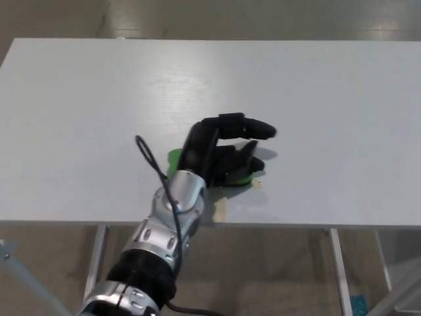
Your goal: Use the left hand to press on the green eraser and wipe the desk from center to the left and then back to center.
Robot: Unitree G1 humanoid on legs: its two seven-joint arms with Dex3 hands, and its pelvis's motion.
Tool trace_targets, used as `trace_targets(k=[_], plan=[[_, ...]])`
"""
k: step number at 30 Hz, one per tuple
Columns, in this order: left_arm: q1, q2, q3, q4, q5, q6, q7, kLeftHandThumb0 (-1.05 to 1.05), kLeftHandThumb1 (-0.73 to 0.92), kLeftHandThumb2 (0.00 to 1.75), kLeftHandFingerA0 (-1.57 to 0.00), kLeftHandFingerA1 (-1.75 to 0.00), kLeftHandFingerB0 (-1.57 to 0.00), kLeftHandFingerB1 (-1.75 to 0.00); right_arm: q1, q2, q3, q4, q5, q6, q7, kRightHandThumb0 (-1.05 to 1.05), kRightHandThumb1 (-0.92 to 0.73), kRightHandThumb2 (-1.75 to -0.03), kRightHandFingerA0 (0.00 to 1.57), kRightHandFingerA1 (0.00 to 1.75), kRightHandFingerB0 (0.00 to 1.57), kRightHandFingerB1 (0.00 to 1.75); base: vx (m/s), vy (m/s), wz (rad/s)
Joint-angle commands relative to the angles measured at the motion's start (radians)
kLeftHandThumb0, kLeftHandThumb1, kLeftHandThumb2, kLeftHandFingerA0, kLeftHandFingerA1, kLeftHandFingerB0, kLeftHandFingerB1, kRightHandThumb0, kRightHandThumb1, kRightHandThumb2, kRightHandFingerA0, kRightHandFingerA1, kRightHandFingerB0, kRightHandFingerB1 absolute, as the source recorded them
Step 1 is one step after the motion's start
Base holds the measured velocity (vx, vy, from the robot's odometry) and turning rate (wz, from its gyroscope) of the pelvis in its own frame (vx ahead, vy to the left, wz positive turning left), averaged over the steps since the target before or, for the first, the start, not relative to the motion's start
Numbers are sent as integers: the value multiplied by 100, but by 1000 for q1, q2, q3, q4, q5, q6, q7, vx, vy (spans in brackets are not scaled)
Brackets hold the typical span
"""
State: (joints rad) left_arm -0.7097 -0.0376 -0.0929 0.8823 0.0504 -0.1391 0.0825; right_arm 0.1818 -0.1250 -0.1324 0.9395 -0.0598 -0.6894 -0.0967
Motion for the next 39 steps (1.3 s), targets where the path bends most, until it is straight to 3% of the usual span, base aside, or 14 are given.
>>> trace_targets(k=[1, 8, 9, 10, 11, 23, 27, 39], plan=[[58, 59, 80, 32, -38, -1, -25, -18, 81, 65, -104, -65, -96, -64, 6, -1, 0, 15, 10, -23, 15, -42, -76, -63, 79, 56, 59, 38, 0, 0, 0], [78, 130, 177, 66, -79, 5, -39, -19, 81, 65, -105, -64, -96, -62, -4, -2, -6, 33, 23, -16, 33, -43, -76, -63, 78, 56, 60, 38, 0, 0, 0], [78, 141, 189, 74, -81, 2, -44, -18, 89, 66, -98, -76, -88, -77, -4, -1, -7, 33, 25, -12, 34, -43, -76, -63, 78, 55, 59, 38, 0, 0, 0], [77, 145, 192, 77, -80, 1, -46, -18, 89, 66, -98, -76, -88, -77, -5, -1, -8, 33, 27, -11, 36, -43, -76, -63, 78, 55, 59, 38, 0, 0, 0], [84, 158, 202, 78, -85, -6, -54, -18, 81, 65, -107, -64, -98, -63, -5, 1, -8, 35, 26, -11, 31, -43, -76, -63, 78, 56, 60, 38, 0, 0, 0], [120, 293, 282, 147, -117, -65, -118, -17, 81, 66, -108, -63, -99, -62, -10, 5, -6, 62, 10, -20, 10, -42, -77, -64, 78, 57, 60, 38, 0, 0, 0], [147, 379, 329, 191, -143, -85, -158, -17, 82, 66, -107, -63, -99, -61, -9, 8, -6, 66, 10, -16, 5, -42, -77, -64, 78, 58, 61, 38, 0, 0, 0], [157, 486, 399, 297, -191, -126, -253, -12, 83, 66, -103, -60, -92, -62, -3, 14, -24, 66, 47, 13, 44, -42, -77, -63, 79, 58, 62, 39, 0, 0, 0]])
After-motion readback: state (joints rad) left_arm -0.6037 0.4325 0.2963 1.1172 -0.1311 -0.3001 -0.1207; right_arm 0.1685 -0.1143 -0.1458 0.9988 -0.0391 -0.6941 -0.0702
